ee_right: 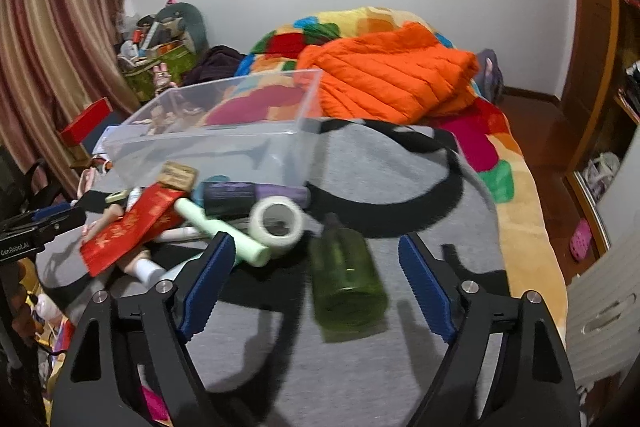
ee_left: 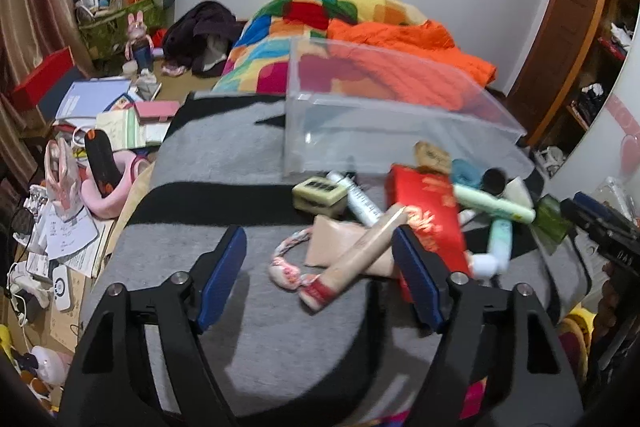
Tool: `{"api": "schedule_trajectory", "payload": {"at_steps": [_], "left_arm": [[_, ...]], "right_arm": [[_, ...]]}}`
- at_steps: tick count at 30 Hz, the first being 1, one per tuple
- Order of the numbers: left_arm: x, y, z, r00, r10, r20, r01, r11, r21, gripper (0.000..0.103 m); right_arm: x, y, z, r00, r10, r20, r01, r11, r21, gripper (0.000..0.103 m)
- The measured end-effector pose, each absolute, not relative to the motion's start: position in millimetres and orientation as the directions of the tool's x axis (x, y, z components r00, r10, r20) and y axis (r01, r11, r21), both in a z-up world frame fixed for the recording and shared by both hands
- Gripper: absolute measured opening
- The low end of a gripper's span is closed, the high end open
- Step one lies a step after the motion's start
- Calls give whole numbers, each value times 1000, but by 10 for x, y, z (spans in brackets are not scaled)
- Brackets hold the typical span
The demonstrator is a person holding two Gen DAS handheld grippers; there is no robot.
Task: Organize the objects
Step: 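Grasp the beige tube with the left tool while the right tool grasps the green bottle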
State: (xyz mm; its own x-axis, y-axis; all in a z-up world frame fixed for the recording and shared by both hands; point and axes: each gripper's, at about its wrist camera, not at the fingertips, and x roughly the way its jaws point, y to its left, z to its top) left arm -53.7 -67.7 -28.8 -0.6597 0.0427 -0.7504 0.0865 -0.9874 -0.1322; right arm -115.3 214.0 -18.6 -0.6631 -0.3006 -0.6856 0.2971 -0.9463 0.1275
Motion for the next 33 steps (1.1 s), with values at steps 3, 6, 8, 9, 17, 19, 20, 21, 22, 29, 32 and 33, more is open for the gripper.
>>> {"api": "schedule_trajectory", "payload": {"at_steps": [3,6,8,9,17,19,20,21,22,29,32,33], "left_arm": [[-530,-679,-393,-637,69,-768,61,-988,-139,68],[-497,-612,-455,-629,94,-772,29,-989,-143,66],[-486,-533,-476,-633,80,-770,10,-994,-112,65],[-494,-506,-473,-636,73,-768,7,-995,-100,64],[-585,-453,-492,-634,72,-770,-20,-997,-77,40],[-587,-441,-510,-636,75,-768,-32,-997,-71,32],[-581,-442,-514,-633,88,-769,-37,-996,-83,30],[-576,-443,-511,-634,95,-768,-39,-995,-91,26],[-569,-448,-512,-632,100,-769,-39,-994,-98,21],[-509,-458,-475,-639,113,-761,-31,-992,-122,14],[-467,-470,-379,-661,117,-741,-27,-991,-133,14],[-459,-475,-351,-666,117,-736,-24,-990,-136,14]], "right_arm": [[-1190,2225,-245,-652,-289,-701,278,-951,134,77],[-1221,2266,-306,-636,-286,-717,269,-953,141,74],[-1245,2263,-332,-628,-286,-723,270,-952,143,71],[-1251,2258,-337,-627,-286,-725,270,-952,142,68],[-1382,2192,-469,-594,-282,-753,275,-951,140,53],[-1389,2192,-513,-584,-288,-759,274,-950,150,41],[-1391,2195,-528,-577,-297,-761,276,-948,160,38],[-1388,2208,-533,-576,-301,-760,273,-947,168,38],[-1381,2210,-530,-581,-299,-757,269,-948,169,38],[-1268,2264,-396,-630,-283,-723,259,-954,148,38],[-1214,2274,-283,-655,-283,-700,261,-955,143,38],[-1201,2276,-238,-663,-290,-691,263,-953,147,38]]}}
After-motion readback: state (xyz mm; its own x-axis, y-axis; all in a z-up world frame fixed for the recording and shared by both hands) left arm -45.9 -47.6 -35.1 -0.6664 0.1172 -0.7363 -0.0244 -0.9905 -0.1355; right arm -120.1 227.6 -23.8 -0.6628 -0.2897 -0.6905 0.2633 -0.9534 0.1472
